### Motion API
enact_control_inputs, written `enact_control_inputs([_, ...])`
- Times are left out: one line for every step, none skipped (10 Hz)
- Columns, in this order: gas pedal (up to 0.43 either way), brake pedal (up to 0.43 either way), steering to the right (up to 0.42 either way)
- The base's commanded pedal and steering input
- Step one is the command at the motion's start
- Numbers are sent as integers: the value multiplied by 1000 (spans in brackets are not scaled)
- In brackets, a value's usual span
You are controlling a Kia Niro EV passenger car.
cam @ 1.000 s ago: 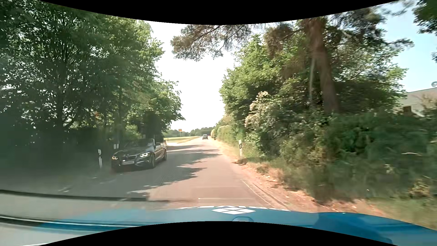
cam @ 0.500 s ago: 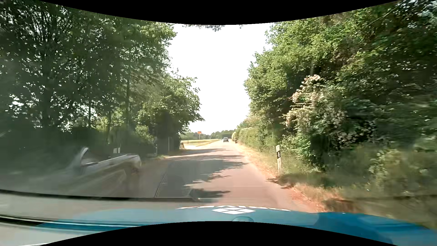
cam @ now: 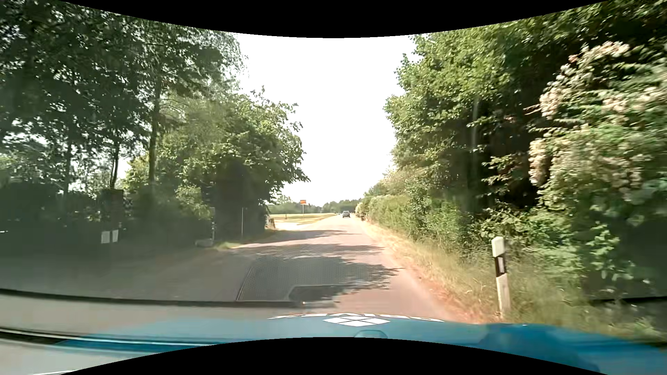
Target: Follow the waypoints while adhering to traffic rules and regulations
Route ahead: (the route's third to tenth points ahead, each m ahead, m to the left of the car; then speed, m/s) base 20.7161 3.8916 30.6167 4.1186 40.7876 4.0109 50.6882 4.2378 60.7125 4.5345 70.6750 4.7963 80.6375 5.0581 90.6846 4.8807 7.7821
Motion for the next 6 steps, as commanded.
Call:
enact_control_inputs([319, 0, -2])
enact_control_inputs([319, 0, 1])
enact_control_inputs([319, 0, 1])
enact_control_inputs([319, 0, 1])
enact_control_inputs([319, 0, 1])
enact_control_inputs([319, 0, 1])
